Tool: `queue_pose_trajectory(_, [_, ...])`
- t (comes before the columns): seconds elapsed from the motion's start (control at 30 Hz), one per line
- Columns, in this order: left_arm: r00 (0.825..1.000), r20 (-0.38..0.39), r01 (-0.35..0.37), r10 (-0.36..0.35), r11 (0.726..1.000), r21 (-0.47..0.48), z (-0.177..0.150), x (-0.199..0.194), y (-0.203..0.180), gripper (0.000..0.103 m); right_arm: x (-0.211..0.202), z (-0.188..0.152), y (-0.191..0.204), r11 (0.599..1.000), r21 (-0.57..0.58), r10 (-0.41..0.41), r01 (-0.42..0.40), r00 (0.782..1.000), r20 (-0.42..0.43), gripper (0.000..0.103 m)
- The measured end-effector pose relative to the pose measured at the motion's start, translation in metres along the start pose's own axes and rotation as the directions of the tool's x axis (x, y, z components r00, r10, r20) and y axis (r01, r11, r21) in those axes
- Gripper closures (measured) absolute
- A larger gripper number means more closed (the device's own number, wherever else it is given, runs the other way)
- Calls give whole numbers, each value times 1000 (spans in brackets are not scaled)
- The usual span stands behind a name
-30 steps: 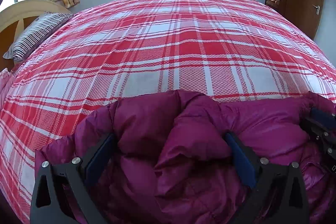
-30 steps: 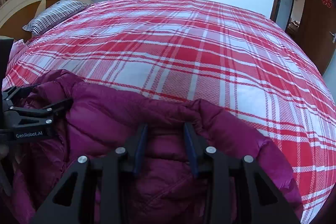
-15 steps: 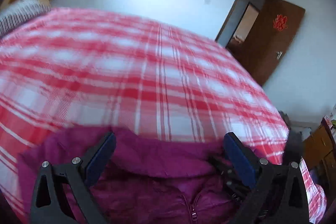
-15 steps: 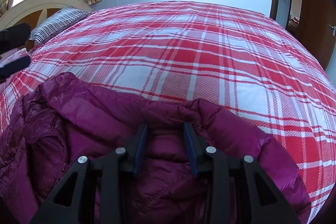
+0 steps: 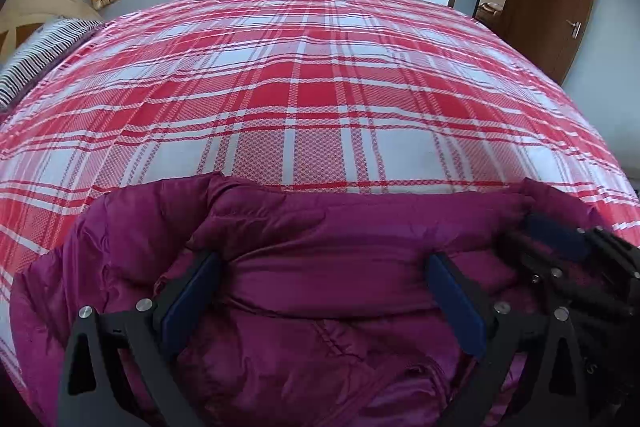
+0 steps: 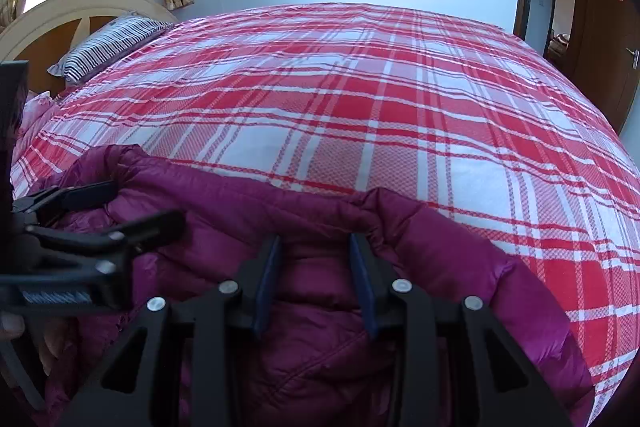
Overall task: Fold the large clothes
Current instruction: 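Fold the hem up toward the collar with both grippers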
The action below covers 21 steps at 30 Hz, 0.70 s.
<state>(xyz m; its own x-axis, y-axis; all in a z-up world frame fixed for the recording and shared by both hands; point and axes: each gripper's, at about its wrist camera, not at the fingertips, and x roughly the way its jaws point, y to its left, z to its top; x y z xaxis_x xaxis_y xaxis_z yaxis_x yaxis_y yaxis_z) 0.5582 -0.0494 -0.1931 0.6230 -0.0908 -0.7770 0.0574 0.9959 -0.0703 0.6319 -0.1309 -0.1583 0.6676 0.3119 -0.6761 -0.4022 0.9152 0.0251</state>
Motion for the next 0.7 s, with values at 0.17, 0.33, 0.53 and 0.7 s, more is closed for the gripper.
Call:
queue_pose_trajectory(0.17, [1000, 2, -26, 26, 1000, 16, -1, 1, -1, 1, 1, 0, 1, 1000, -8, -8, 8, 1000, -1, 65])
queue_pose_trajectory(0.33, [999, 4, -37, 37, 999, 28, 1, 5, -5, 1, 2, 0, 3, 999, -21, -24, 24, 1000, -7, 65])
queue_pose_trajectory(0.53, [999, 7, -41, 41, 999, 28, 1, 6, -5, 1, 3, 0, 4, 999, -24, -30, 30, 1000, -9, 65])
queue_pose_trajectory(0.7, [999, 8, -41, 41, 999, 28, 1, 6, -5, 1, 4, 0, 4, 999, -25, -32, 32, 999, -9, 65])
